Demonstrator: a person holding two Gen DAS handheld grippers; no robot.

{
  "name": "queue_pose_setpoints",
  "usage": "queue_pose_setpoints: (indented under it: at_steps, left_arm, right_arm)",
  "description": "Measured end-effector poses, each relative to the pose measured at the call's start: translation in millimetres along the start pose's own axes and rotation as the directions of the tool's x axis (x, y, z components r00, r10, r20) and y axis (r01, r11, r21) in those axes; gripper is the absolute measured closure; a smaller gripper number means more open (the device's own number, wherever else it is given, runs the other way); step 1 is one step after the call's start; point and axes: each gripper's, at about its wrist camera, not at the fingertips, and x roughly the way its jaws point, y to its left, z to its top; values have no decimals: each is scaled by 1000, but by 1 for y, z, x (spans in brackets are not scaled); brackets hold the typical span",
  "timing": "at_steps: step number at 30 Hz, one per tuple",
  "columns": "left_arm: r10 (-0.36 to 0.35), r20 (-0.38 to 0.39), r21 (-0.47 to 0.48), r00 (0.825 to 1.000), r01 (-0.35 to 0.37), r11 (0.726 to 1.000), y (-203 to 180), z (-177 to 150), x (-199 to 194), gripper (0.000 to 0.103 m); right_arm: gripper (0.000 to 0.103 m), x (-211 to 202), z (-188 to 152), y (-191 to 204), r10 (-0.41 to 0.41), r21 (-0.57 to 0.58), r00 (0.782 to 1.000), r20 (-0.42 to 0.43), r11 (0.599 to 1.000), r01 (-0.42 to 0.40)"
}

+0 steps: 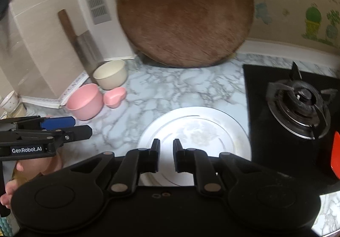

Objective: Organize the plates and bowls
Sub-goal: 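Open both tools and withdraw from the stacked plates, then move both tools to the pink bear-shaped plate and close on its rim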

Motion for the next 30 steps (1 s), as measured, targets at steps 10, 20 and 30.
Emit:
queue_pose_setpoints:
  at_steps: [10,20,30]
  left_arm:
    - [103,69,-45,992,-100,994,56,-5,-58,27]
    - [274,81,-121,958,-263,957,132,-20,-102,25]
    - [392,30,-127,919,-386,914,192,-39,-103,25]
  right_arm:
    - [89,-5,6,51,39,-86,999,32,996,-36]
    - [81,9,5,100,106,-125,994,39,987,-101]
    - [1,34,3,156,176,-181,983,43,970,-166]
